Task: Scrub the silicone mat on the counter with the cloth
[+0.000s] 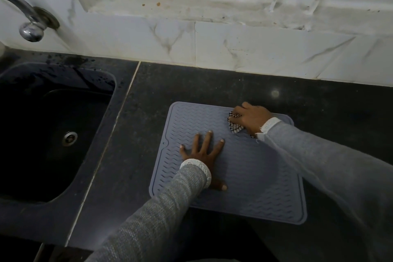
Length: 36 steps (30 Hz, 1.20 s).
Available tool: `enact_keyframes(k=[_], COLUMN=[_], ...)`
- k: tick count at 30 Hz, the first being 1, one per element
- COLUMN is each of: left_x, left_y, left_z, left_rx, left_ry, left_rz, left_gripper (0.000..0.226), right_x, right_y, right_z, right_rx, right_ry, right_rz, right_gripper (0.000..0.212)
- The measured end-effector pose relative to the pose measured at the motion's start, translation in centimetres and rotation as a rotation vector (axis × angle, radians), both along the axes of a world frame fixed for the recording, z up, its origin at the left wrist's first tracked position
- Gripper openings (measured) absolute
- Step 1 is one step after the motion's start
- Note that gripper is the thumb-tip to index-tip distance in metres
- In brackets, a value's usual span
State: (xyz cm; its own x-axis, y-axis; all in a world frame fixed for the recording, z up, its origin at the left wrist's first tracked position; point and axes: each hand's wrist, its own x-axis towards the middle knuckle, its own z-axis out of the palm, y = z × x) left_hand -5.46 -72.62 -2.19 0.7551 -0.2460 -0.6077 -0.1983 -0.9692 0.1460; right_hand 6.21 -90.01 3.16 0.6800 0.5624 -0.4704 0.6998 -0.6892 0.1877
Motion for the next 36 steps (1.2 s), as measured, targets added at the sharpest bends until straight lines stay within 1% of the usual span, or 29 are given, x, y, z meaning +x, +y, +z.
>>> enact_keyframes(k=[3,5,6,7,9,11,14,16,19,22,24,26,28,31,33,36], left_x=[0.0,0.0,0.1,0.1,0.2,0.1,0.1,0.1,0.1,0.1,0.2,0.2,0.1,0.0,0.0,0.0], left_y=[0.0,-0.1,-0.1,-0.1,-0.1,-0.1,-0.1,-0.1,-0.1,-0.1,-0.1,0.0,0.0,0.0,0.0,0.0], left_z=[-0.1,0.0,0.0,0.0,0.0,0.0,0.0,0.1,0.3,0.4,0.4,0.4,0.4,0.4,0.3,0.3], left_rx=[-0.004,-0.004,-0.003,-0.003,0.002,0.002,-0.003,-0.001,0.002,0.002,0.001,0.001,-0.005,-0.007,-0.01,-0.009], left_ry=[0.008,0.004,0.006,0.011,0.016,0.008,-0.003,0.001,0.006,0.016,0.026,0.034,0.028,0.004,0.001,0.006], left_rz=[0.0,-0.002,-0.001,0.001,0.002,0.004,0.0,-0.001,0.002,-0.002,0.0,-0.001,-0.001,-0.002,0.0,0.0], left_gripper=[0.131,0.131,0.131,0.131,0.131,0.131,0.131,0.131,0.131,0.13,0.13,0.13,0.131,0.131,0.131,0.131], right_x=[0.5,0.4,0.2,-0.1,-0.4,-0.4,-0.1,-0.1,0.3,0.5,0.2,0.0,-0.2,-0.1,0.1,0.6], right_y=[1.7,4.0,5.1,6.1,6.4,4.8,1.3,0.4,1.8,5.1,7.2,7.5,5.6,2.0,1.2,2.3], right_z=[0.1,0.3,0.3,0.2,0.0,0.1,0.0,0.2,0.9,1.1,0.7,-0.1,-0.4,-0.5,-0.2,0.0], right_rx=[0.1,0.189,0.191,0.182,0.129,0.085,0.032,-0.023,0.056,0.177,0.161,0.102,0.078,0.003,-0.047,0.049], right_ry=[-0.029,-0.033,-0.026,-0.027,-0.048,-0.025,0.045,0.029,-0.002,-0.05,-0.043,-0.039,-0.033,-0.01,0.003,0.009], right_rz=[-0.013,-0.025,-0.023,-0.01,0.03,0.021,-0.039,-0.015,-0.029,0.022,0.059,0.084,0.039,0.052,0.028,-0.052], right_gripper=[0.069,0.062,0.058,0.056,0.062,0.065,0.063,0.064,0.064,0.057,0.055,0.058,0.061,0.071,0.071,0.068])
